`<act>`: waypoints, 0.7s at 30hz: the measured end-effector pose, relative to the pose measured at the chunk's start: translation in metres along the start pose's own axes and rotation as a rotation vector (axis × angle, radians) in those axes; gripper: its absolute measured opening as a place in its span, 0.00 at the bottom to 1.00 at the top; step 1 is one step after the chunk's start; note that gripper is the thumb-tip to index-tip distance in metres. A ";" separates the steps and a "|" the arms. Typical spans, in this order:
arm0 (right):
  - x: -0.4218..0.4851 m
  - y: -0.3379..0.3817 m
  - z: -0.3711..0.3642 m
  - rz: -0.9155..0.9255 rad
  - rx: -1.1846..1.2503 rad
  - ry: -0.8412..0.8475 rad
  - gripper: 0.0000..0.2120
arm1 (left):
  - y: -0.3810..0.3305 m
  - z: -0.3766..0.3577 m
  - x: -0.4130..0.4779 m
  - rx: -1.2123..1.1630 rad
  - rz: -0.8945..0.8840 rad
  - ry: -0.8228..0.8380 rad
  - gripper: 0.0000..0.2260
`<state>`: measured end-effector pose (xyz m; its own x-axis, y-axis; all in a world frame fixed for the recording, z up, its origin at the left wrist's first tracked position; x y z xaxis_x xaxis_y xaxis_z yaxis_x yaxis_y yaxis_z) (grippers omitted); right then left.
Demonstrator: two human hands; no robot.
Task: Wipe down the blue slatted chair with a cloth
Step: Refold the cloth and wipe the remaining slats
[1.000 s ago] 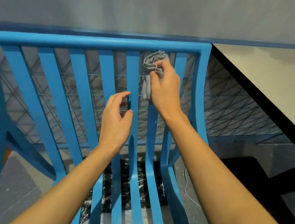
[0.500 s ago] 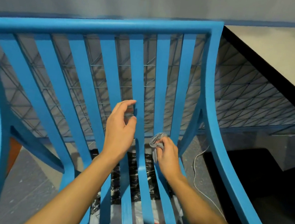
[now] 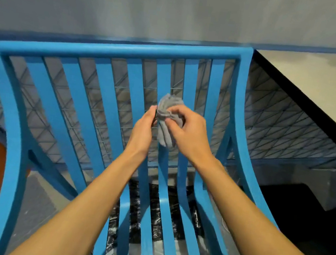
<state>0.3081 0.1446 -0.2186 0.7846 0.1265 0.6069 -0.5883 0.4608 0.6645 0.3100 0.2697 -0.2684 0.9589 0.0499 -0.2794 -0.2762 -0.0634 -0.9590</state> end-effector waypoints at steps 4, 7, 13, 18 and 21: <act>0.065 0.041 0.002 0.161 -0.082 -0.065 0.08 | -0.008 0.002 0.002 -0.030 -0.008 0.001 0.17; 0.070 0.025 -0.010 0.110 -0.129 -0.034 0.08 | -0.004 0.005 0.007 -0.042 0.027 0.042 0.20; -0.029 -0.038 -0.034 -0.087 -0.096 0.050 0.05 | 0.003 0.002 0.009 0.039 0.070 0.154 0.30; -0.024 -0.035 -0.035 -0.072 -0.131 0.121 0.04 | 0.003 0.002 0.007 0.002 0.095 0.158 0.29; 0.037 0.009 -0.008 0.108 -0.132 -0.063 0.05 | 0.006 0.005 0.010 -0.019 0.089 0.150 0.29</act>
<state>0.3333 0.1602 -0.1934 0.7019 0.1282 0.7007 -0.6346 0.5594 0.5333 0.3178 0.2748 -0.2768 0.9301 -0.1064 -0.3515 -0.3604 -0.0799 -0.9294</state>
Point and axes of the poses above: each hand's wrist, its own x-axis towards the middle knuckle, its own z-axis out of the back of the hand, y = z × x, the point moved 10 cm from there along x, towards the middle knuckle, and after that the axes turned 13 degrees about z, right-handed, at the moved point
